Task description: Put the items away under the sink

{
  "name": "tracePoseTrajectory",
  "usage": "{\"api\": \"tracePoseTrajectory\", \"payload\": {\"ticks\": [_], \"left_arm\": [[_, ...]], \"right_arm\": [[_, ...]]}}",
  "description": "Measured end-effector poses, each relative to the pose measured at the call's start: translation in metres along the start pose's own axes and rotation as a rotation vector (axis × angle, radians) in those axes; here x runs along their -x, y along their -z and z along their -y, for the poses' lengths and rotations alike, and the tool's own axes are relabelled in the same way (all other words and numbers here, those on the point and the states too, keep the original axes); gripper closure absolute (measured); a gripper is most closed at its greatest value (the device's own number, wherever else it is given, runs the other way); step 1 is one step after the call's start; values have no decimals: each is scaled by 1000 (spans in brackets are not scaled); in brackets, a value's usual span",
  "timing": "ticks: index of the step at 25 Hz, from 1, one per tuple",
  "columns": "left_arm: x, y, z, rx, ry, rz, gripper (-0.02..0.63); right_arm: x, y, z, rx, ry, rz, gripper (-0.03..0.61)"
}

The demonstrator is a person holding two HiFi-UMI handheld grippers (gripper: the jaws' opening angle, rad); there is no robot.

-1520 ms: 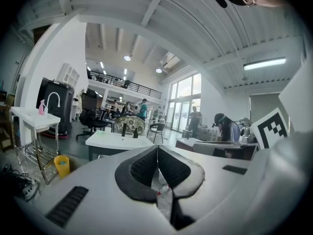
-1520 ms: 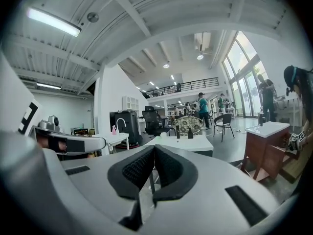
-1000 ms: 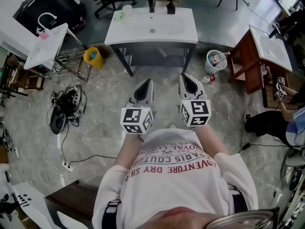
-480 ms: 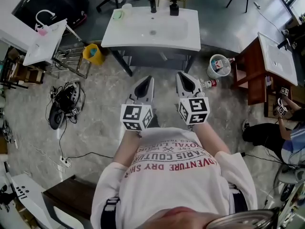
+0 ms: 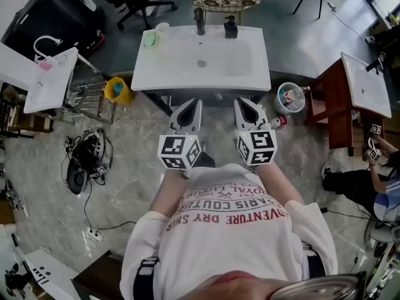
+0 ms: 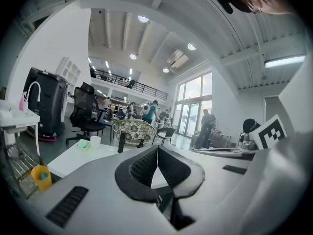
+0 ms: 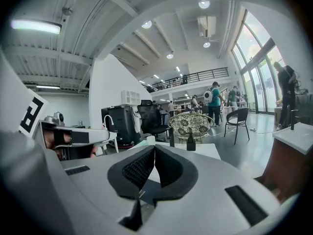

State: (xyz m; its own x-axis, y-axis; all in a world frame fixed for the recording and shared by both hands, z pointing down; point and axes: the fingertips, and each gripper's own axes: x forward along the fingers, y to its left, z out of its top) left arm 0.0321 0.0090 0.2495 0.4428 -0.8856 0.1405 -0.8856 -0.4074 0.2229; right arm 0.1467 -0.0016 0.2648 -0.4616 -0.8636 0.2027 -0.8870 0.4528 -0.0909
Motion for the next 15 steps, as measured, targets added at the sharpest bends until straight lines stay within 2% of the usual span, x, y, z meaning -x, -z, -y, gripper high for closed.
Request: {"api": "tracePoseTrajectory", "payload": {"ticks": [9,15], "left_arm": [[-96,-39,-113,-2,85,-39,591],[-136,-43,-158,-1,133,-74,591]], "right_arm": [[-136,-31,14,-28,125,0,554],[-197,-35,19,-58,176,-8,554]]}}
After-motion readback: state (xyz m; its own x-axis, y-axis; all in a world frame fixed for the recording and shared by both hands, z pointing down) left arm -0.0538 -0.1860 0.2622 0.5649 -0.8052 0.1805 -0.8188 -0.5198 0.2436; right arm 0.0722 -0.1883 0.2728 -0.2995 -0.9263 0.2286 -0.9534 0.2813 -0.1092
